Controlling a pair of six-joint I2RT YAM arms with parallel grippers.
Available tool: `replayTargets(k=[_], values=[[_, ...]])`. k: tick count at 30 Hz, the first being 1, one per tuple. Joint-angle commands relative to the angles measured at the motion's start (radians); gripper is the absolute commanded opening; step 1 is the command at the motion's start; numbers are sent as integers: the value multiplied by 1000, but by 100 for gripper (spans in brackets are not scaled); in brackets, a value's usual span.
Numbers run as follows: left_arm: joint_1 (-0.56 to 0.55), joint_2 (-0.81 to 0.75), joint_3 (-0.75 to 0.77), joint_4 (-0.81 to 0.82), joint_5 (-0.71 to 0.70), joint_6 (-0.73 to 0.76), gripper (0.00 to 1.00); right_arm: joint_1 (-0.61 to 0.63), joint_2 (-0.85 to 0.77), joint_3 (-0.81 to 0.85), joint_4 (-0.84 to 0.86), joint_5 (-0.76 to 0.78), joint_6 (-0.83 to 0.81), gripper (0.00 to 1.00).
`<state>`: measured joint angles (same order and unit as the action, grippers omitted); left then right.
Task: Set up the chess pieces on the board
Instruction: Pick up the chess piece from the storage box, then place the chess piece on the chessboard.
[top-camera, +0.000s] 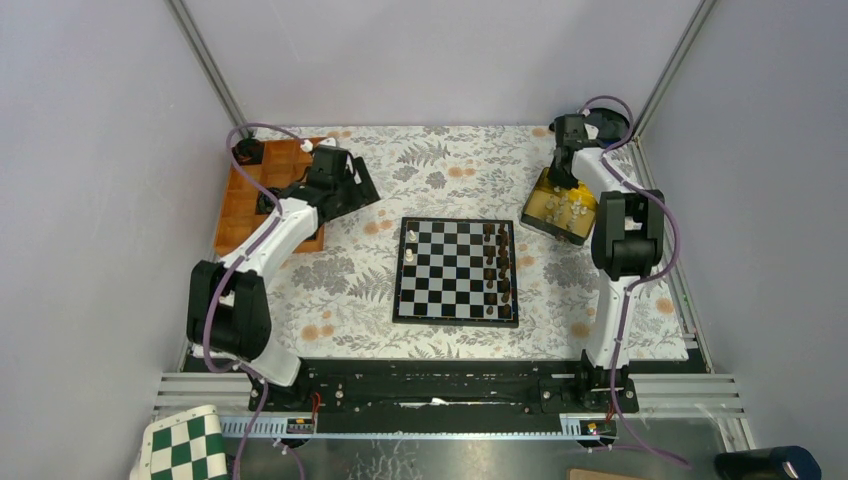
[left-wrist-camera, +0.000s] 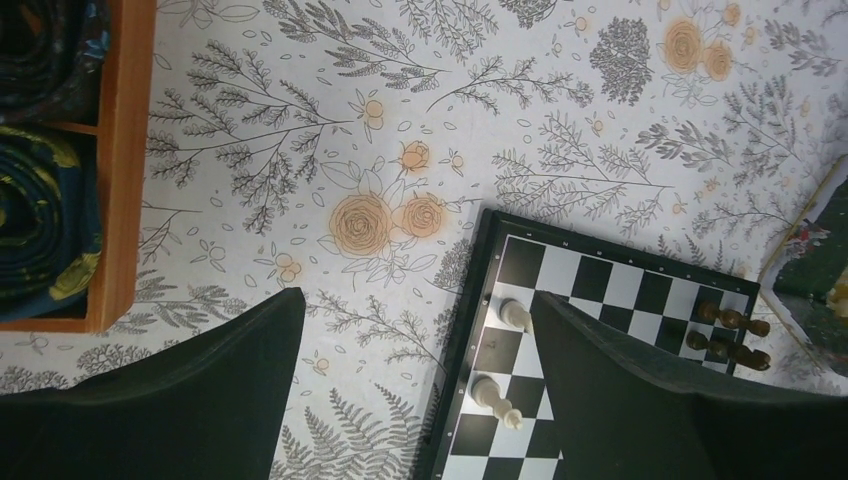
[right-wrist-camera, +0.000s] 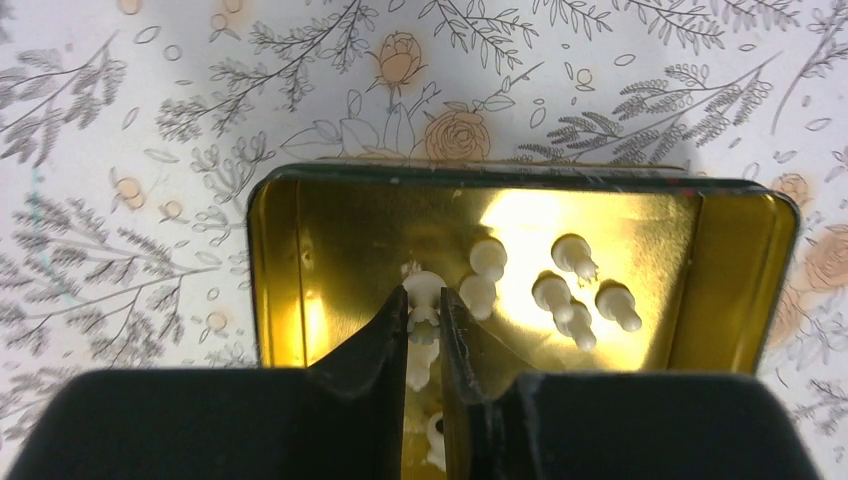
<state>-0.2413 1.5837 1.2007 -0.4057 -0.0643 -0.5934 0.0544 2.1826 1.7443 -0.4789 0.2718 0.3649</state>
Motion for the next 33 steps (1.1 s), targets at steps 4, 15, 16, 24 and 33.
replayTargets(k=[4, 15, 16, 24, 33], values=[[2, -120, -64, -3, -22, 4, 91, 60, -184, -35, 14, 43, -33, 0], [2, -257, -154, -8, -13, -5, 91, 301, -238, -9, -53, 23, -82, 0], [2, -271, -160, -11, -10, -6, 91, 325, -231, -1, -58, 18, -84, 0], [3, -334, -195, -30, -3, -14, 91, 512, -125, 116, -105, -2, -87, 0], [3, -386, -227, -50, -18, -19, 91, 652, 1, 206, -128, -31, -86, 0]])
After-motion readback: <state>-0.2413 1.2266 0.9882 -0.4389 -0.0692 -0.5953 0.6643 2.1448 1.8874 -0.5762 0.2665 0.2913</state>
